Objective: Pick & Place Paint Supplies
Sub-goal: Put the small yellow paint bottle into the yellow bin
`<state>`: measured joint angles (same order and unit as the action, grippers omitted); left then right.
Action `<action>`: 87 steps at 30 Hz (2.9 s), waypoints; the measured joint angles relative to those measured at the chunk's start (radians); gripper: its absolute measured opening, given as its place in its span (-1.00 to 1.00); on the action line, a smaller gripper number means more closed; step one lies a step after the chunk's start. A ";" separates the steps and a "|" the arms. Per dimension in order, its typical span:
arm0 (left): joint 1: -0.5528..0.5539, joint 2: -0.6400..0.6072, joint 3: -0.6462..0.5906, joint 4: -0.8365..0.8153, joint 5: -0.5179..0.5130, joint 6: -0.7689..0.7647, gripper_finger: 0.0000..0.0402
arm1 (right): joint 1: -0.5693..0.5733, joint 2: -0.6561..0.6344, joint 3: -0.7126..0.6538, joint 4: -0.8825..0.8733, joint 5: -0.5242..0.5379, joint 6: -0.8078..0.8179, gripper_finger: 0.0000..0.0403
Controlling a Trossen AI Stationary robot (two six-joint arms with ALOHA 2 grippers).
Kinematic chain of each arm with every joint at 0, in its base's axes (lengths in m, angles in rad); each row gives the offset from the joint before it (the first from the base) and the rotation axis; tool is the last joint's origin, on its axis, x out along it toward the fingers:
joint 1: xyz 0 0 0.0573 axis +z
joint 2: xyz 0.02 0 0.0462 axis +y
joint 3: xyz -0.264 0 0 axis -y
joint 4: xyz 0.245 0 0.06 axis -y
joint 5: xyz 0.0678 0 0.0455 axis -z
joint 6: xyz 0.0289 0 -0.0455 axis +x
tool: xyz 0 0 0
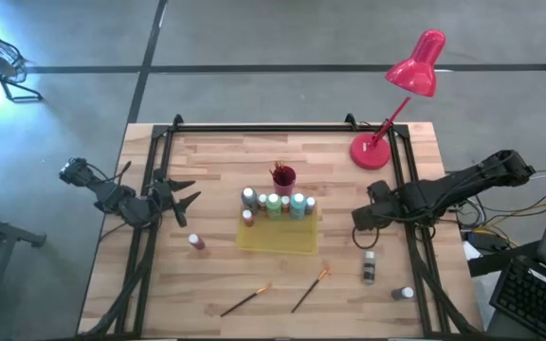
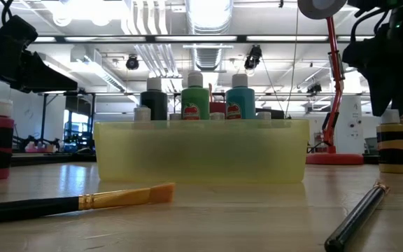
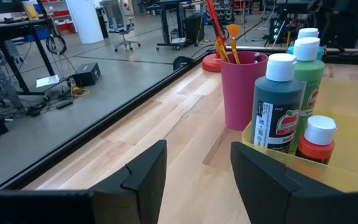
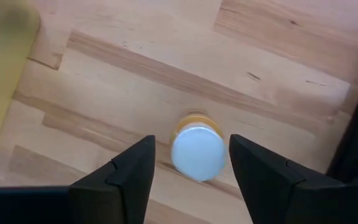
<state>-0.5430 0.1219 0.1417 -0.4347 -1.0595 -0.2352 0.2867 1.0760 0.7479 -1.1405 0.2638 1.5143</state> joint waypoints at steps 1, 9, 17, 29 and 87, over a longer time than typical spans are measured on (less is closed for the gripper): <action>0.000 0.000 0.000 0.000 0.000 0.000 -0.08 | 0.000 0.000 -0.004 0.013 0.000 0.000 -0.01; 0.000 0.000 0.000 0.000 0.000 0.000 -0.08 | 0.000 0.000 -0.047 0.063 -0.001 -0.007 0.00; 0.000 0.000 0.000 0.000 0.000 0.000 -0.08 | 0.000 0.001 -0.049 0.055 0.005 -0.008 -0.14; 0.000 0.000 0.000 0.000 0.000 0.000 -0.08 | 0.001 0.001 -0.040 0.044 -0.002 -0.039 -0.45; 0.000 0.000 0.000 0.000 0.000 0.000 -0.08 | -0.059 0.613 0.544 0.238 0.025 -0.577 -0.45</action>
<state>-0.5427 0.1223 0.1414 -0.4349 -1.0594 -0.2348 0.2279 1.6888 1.2917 -0.9030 0.2889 0.9371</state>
